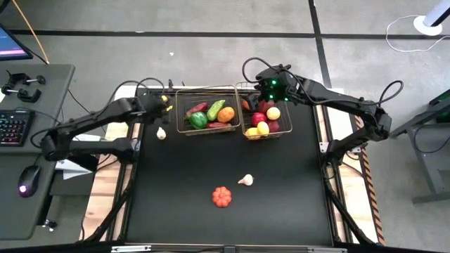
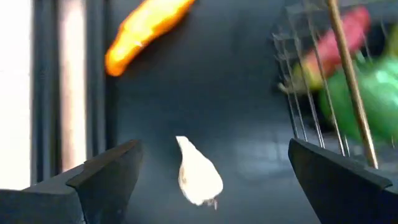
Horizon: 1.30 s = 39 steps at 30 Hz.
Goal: Sort produce into baskets
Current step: Put the top white garlic into the left wire basket
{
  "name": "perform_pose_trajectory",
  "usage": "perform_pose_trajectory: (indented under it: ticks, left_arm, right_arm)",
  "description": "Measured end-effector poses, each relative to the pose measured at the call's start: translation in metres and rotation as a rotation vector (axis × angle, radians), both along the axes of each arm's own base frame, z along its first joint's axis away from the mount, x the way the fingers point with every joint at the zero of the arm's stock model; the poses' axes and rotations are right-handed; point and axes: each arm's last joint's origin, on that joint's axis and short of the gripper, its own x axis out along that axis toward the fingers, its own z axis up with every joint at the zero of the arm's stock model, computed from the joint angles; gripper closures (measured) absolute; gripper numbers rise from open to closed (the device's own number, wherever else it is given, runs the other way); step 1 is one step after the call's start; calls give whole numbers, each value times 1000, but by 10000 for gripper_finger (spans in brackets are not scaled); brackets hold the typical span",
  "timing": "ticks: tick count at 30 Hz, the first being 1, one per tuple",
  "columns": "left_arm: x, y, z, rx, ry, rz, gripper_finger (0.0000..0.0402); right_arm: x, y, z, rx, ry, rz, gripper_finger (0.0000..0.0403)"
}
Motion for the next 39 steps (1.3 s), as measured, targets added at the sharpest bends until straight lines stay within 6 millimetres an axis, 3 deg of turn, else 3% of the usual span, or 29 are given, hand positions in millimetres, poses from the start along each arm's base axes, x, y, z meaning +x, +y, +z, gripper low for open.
perform_pose_trajectory:
  ticks: [5,12,18,25,39]
  left_arm:
    - [-6,-9,-7,-21,45,-280,11]
    - [5,-5,-26,-176,215,-718,11]
    - [21,2,-46,-322,262,-795,11]
    - [30,13,-67,-350,407,-687,11]
    - [39,19,-87,-407,466,-681,13]
  right_arm:
    - [0,0,0,17,-10,-15,36]
    - [0,0,0,31,-19,-27,36]
    - [0,0,0,73,-45,-61,36]
    - [1,3,0,93,-56,-68,36]
    - [7,16,0,87,-50,-21,36]
